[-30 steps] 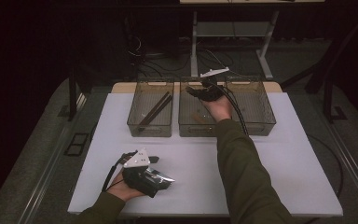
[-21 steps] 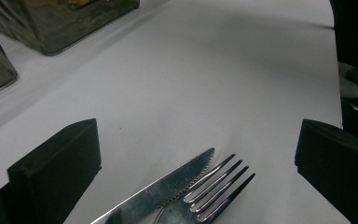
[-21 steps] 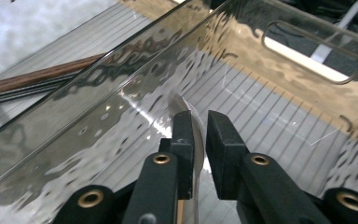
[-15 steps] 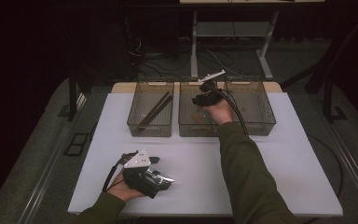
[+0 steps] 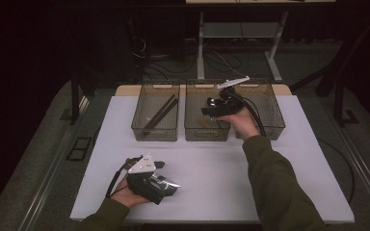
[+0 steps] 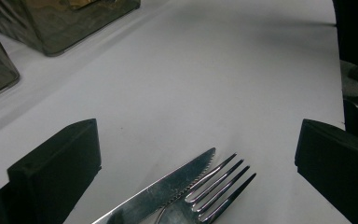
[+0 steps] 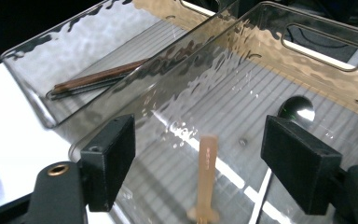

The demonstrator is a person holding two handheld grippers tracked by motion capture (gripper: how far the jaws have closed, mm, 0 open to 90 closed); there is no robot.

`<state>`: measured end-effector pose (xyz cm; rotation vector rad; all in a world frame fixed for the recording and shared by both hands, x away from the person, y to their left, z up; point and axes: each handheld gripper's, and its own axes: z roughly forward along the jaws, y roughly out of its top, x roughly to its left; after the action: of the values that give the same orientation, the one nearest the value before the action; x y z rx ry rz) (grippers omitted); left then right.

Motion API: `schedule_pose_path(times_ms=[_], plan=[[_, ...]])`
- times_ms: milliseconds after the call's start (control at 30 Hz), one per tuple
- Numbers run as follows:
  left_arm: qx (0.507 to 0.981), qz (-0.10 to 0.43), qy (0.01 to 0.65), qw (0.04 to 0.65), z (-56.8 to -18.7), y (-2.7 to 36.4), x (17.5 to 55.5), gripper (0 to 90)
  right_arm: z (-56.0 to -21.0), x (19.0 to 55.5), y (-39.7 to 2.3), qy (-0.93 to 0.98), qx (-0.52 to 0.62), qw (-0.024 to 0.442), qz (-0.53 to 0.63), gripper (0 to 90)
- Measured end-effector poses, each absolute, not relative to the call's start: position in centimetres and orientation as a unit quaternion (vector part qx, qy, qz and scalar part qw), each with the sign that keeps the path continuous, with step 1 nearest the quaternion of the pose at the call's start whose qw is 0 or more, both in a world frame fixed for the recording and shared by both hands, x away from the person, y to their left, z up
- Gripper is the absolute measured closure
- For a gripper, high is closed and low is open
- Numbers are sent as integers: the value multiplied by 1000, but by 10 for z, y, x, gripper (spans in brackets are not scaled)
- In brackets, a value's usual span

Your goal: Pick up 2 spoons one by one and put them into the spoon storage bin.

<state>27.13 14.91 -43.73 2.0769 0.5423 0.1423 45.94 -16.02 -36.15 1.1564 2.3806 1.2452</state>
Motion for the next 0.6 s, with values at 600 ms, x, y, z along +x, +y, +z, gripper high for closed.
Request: schedule_pose_path(times_ms=[600], plan=[[842, 60, 235, 481, -438, 151, 273, 0, -375, 386, -206, 815, 353, 112, 446, 122]])
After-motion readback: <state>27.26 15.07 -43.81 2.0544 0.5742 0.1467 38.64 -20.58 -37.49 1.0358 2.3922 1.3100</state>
